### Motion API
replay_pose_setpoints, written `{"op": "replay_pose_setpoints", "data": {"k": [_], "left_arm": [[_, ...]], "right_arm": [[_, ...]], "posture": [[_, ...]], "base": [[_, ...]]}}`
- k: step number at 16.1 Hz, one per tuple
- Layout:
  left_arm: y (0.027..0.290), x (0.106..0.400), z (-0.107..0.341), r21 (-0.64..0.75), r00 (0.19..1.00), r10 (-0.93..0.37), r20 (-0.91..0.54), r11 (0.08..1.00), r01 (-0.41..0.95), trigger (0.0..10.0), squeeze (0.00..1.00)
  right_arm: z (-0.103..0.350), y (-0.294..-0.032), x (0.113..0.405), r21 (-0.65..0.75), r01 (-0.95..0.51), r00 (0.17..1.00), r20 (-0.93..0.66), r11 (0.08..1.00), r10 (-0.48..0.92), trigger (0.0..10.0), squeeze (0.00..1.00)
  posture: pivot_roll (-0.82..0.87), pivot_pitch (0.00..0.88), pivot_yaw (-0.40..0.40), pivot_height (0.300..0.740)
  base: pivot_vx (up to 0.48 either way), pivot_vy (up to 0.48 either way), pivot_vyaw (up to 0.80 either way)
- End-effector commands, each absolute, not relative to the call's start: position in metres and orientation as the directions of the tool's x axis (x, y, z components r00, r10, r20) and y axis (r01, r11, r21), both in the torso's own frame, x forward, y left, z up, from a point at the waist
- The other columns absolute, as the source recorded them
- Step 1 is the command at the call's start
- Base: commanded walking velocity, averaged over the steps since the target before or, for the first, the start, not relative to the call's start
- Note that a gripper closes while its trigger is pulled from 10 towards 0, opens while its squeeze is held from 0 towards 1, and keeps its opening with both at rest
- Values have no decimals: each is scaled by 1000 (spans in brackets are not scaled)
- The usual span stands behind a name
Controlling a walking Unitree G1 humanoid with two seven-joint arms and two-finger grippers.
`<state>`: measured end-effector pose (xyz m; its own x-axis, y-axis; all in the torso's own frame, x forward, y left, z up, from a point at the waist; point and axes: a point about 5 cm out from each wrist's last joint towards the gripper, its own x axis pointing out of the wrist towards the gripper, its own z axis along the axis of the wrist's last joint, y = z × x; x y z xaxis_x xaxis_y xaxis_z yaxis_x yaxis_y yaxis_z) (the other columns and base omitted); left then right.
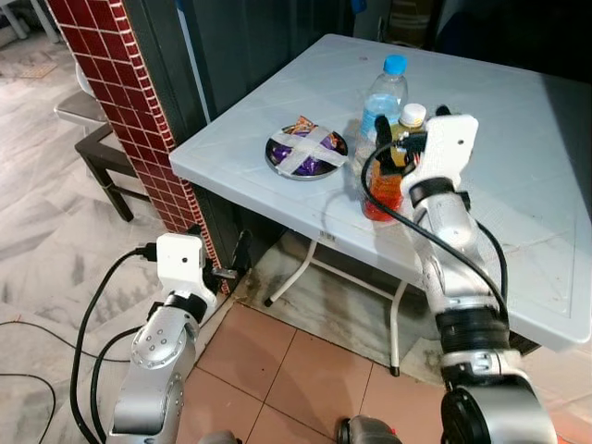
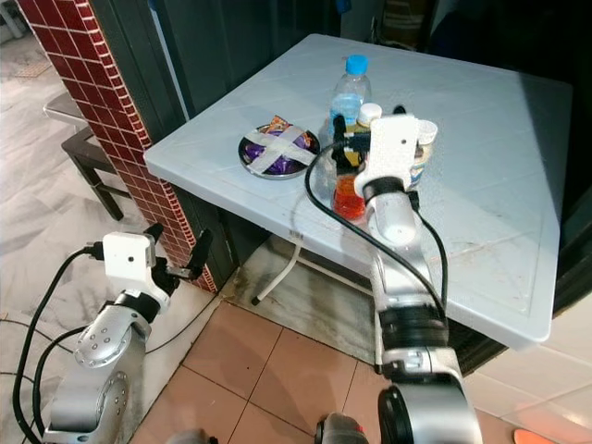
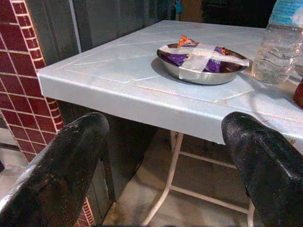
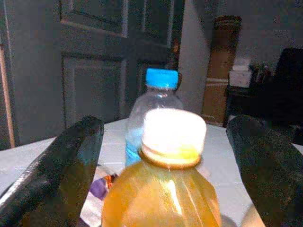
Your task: Restocking fridge
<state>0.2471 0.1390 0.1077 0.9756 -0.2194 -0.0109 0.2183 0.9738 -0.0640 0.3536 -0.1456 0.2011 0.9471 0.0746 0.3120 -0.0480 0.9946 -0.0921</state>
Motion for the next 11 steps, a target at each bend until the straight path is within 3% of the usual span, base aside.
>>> {"op": "replay_pose_setpoints", "data": {"k": [1, 2, 3, 4, 11], "left_arm": [[139, 246, 109, -50, 973, -229, -14, 972, 228, 10000, 0], [139, 246, 109, -50, 973, -229, -16, 972, 228, 10000, 0], [139, 245, 108, -51, 973, -228, -18, 973, 227, 10000, 0], [139, 245, 108, -50, 974, -228, -20, 973, 226, 10000, 0], [137, 244, 106, -50, 973, -227, -32, 973, 225, 10000, 0]], "right_arm": [[207, -142, 358, -89, -70, 943, 319, 994, 95, 10000, 0], [208, -142, 359, -86, -76, 943, 318, 993, 100, 10000, 0], [208, -141, 361, -83, -91, 943, 313, 992, 112, 4549, 0], [209, -141, 364, -76, -100, 944, 308, 992, 118, 0, 0], [207, -142, 370, -60, -95, 959, 262, 994, 108, 0, 0]], "posture": [[50, 46, 61, 740], [51, 45, 60, 740], [52, 46, 58, 740], [52, 46, 58, 740], [50, 51, 52, 740]], "base": [[0, 0, 0], [0, 0, 0], [0, 0, 0], [0, 0, 0], [0, 0, 0]]}}
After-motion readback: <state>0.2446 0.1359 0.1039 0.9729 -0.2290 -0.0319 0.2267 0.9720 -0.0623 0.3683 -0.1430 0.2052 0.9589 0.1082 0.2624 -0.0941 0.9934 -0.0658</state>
